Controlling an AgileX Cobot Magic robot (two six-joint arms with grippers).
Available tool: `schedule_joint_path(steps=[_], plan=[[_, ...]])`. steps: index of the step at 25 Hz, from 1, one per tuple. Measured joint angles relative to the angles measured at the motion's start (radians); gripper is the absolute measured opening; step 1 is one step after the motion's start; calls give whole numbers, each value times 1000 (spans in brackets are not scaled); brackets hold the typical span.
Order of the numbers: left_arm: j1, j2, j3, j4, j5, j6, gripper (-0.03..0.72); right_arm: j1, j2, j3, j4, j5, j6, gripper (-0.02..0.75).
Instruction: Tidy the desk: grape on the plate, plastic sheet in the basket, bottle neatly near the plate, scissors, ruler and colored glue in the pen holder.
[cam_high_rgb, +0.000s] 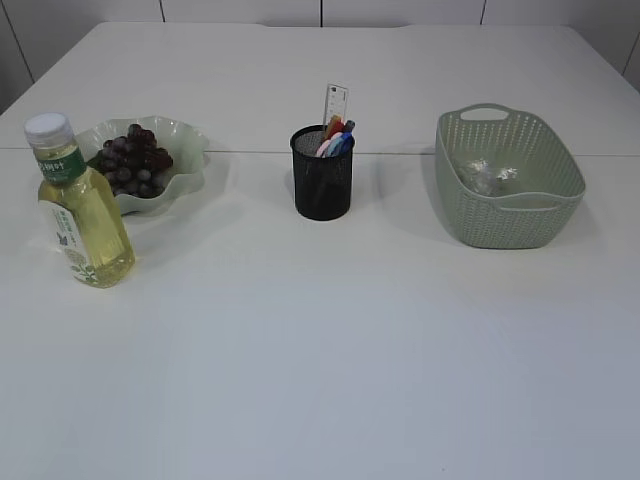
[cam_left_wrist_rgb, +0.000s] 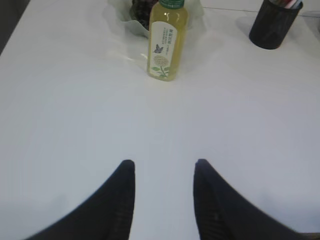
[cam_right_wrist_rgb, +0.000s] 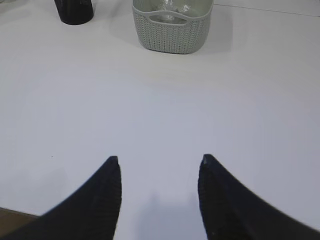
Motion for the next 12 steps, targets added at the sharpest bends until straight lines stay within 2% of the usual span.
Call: schedule_joint_path(steps=[3, 12], plan=[[7, 0, 0, 30, 0, 2, 290, 0, 0, 0, 0, 0, 0, 398], [8, 0, 0, 32, 0, 4, 290, 0, 0, 0, 0, 0, 0, 399]])
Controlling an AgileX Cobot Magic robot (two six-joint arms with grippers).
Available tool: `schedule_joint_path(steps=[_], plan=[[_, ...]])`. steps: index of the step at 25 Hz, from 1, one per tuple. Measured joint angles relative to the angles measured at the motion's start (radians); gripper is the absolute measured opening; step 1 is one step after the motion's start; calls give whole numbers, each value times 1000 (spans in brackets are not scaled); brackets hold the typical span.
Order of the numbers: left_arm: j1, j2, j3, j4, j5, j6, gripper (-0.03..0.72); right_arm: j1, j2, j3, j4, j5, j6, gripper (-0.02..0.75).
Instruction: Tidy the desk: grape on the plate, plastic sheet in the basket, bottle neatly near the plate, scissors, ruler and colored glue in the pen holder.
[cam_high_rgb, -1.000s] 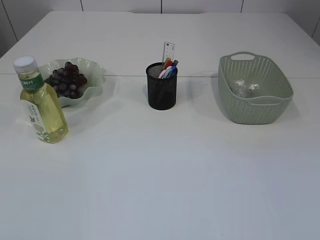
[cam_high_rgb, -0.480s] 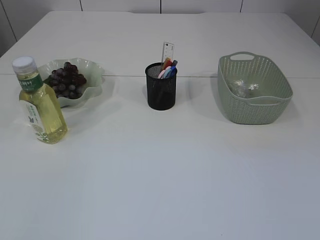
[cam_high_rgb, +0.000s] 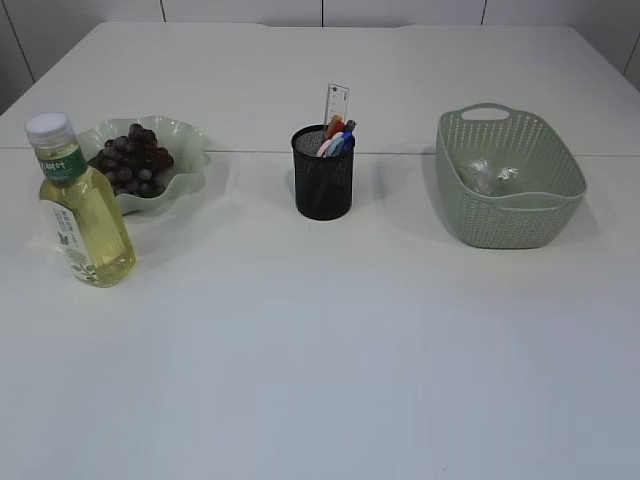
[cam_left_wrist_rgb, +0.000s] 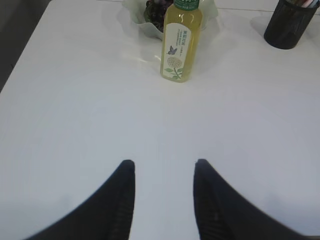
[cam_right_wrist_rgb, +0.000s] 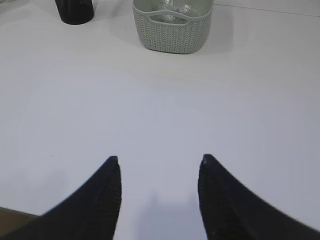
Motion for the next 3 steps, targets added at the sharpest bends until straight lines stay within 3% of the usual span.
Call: schedule_joint_path(steps=[3], plan=[[0, 0, 0, 0, 0, 0, 290, 0, 0, 0, 0, 0, 0, 399]])
